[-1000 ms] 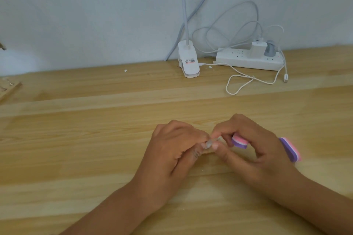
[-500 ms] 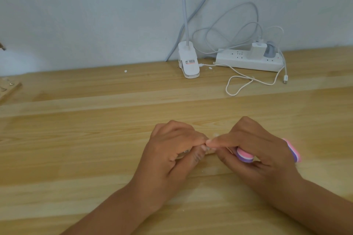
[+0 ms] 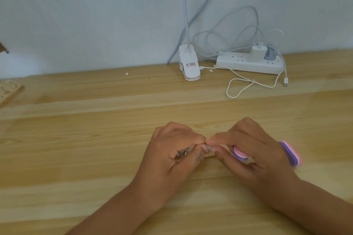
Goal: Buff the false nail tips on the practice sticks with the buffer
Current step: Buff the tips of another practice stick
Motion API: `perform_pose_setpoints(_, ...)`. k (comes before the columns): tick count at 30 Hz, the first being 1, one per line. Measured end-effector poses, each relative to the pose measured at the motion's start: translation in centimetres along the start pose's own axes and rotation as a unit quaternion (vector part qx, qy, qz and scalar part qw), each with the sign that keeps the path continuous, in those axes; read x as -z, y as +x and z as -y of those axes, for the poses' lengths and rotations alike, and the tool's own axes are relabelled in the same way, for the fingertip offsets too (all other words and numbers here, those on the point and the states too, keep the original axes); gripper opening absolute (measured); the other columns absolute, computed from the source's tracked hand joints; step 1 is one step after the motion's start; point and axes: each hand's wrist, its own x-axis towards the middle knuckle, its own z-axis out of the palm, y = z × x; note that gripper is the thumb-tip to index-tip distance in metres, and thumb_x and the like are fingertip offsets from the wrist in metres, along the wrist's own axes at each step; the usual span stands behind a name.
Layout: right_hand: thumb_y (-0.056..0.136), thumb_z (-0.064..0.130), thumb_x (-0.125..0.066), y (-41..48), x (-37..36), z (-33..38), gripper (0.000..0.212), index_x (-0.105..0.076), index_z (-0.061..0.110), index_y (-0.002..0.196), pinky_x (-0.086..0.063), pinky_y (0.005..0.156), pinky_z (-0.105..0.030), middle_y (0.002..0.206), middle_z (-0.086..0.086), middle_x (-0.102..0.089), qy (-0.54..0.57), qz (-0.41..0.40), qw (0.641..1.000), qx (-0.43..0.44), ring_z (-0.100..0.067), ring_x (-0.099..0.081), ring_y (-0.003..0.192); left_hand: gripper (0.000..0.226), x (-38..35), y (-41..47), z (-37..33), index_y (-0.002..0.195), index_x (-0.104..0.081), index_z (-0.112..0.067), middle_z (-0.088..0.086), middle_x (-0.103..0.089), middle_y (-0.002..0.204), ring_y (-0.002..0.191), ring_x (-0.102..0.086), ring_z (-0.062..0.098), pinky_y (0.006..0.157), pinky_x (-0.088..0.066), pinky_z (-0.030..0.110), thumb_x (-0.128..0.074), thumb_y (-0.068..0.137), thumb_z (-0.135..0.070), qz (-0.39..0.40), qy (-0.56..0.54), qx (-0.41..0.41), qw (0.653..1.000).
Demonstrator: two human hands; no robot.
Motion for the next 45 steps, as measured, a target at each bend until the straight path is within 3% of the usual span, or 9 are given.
perform_pose_setpoints(5, 0.090, 0.015, -0.062, 0.0, 0.1, 0.2, 0.017, -0.076, 0.006, 0.090, -0.043, 0.064, -0.029, 0.077, 0.007, -0.050, -0.008, -0.010, 1.000, 0.002, -0.019, -0.050, 0.068, 0.016, 0.1, 0.2, -0.1, 0.087, -0.077, -0.025, -0.019, -0.070, 0.092, 0.098, -0.063, 0.017, 0.085, -0.046, 0.045, -0.062, 0.087, -0.031, -0.013, -0.001, -0.012, 1.000)
perform_pose_setpoints(9, 0.090, 0.016, -0.061, -0.1, 0.1, 0.1, 0.017, -0.076, 0.008, 0.089, -0.041, 0.065, -0.026, 0.072, -0.002, -0.058, -0.020, -0.009, 1.000, -0.008, -0.017, -0.050, 0.068, 0.012, 0.2, 0.2, -0.1, 0.084, -0.074, -0.031, -0.017, -0.069, 0.084, 0.093, -0.062, 0.015, 0.083, -0.046, 0.043, -0.063, 0.087, -0.034, -0.018, 0.000, 0.000, 1.000)
perform_pose_setpoints(13, 0.088, 0.020, -0.060, 0.0, 0.1, 0.0, 0.017, -0.071, 0.010, 0.096, -0.037, 0.068, -0.020, 0.077, 0.009, -0.047, -0.010, 0.015, 1.000, -0.026, -0.010, -0.042, 0.072, 0.011, 0.1, 0.4, -0.1, 0.082, -0.071, -0.030, -0.016, -0.066, 0.077, 0.086, -0.060, 0.012, 0.079, -0.046, 0.041, -0.062, 0.087, -0.034, -0.012, 0.017, -0.006, 1.000)
perform_pose_setpoints(20, 0.089, 0.018, -0.058, 0.0, 0.0, 0.0, 0.014, -0.067, 0.009, 0.092, -0.037, 0.068, -0.026, 0.079, 0.005, -0.049, -0.001, 0.045, 0.998, -0.031, -0.014, -0.043, 0.074, 0.017, 0.2, 0.4, -0.4, 0.080, -0.069, -0.031, -0.019, -0.061, 0.074, 0.083, -0.058, 0.011, 0.080, -0.044, 0.040, -0.056, 0.089, -0.037, 0.014, 0.022, 0.008, 1.000)
perform_pose_setpoints(25, 0.093, 0.018, -0.060, -0.1, -0.1, -0.2, 0.015, -0.071, 0.007, 0.093, -0.038, 0.073, -0.024, 0.086, 0.015, -0.043, 0.001, 0.036, 0.999, -0.022, -0.013, -0.043, 0.076, 0.016, 0.2, 0.2, -0.5, 0.080, -0.071, -0.028, -0.013, -0.067, 0.076, 0.084, -0.060, 0.010, 0.081, -0.045, 0.041, -0.057, 0.088, -0.034, -0.004, 0.002, 0.008, 1.000)
perform_pose_setpoints(36, 0.094, 0.015, -0.059, -0.2, -0.2, -0.2, 0.017, -0.071, 0.003, 0.091, -0.038, 0.071, -0.022, 0.082, 0.009, -0.044, -0.005, 0.020, 1.000, 0.005, -0.013, -0.042, 0.074, 0.015, 0.1, 0.1, -0.2, 0.083, -0.077, -0.020, -0.012, -0.069, 0.080, 0.085, -0.061, 0.012, 0.080, -0.048, 0.032, -0.065, 0.085, -0.028, -0.007, -0.067, 0.019, 0.998)
perform_pose_setpoints(39, 0.093, 0.020, -0.057, -0.1, -0.2, 0.1, 0.014, -0.066, 0.010, 0.096, -0.036, 0.071, -0.022, 0.081, 0.008, -0.045, 0.008, 0.024, 0.999, -0.024, -0.010, -0.041, 0.075, 0.009, 0.2, 0.3, -0.4, 0.085, -0.075, -0.025, -0.013, -0.070, 0.083, 0.088, -0.062, 0.015, 0.081, -0.047, 0.031, -0.067, 0.086, -0.028, -0.006, -0.087, 0.031, 0.996)
perform_pose_setpoints(42, 0.086, 0.020, -0.047, -0.4, 0.4, 0.2, 0.016, -0.047, 0.022, 0.102, -0.033, 0.072, -0.018, 0.086, 0.005, -0.043, 0.067, 0.026, 0.995, -0.076, -0.007, -0.039, 0.078, 0.004, 0.2, 0.3, -0.2, 0.086, -0.076, -0.022, -0.014, -0.071, 0.084, 0.090, -0.062, 0.016, 0.081, -0.048, 0.029, -0.073, 0.084, -0.021, -0.008, -0.083, 0.038, 0.996)
perform_pose_setpoints(45, 0.079, 0.016, -0.033, -0.6, 0.8, 0.1, 0.022, -0.041, 0.019, 0.100, -0.034, 0.074, -0.018, 0.094, 0.000, -0.043, 0.109, 0.041, 0.987, -0.110, -0.012, -0.041, 0.083, 0.007, 0.3, 0.1, -0.2, 0.089, -0.075, -0.026, -0.016, -0.072, 0.087, 0.091, -0.063, 0.016, 0.081, -0.048, 0.026, -0.072, 0.082, -0.026, -0.013, -0.097, 0.037, 0.995)
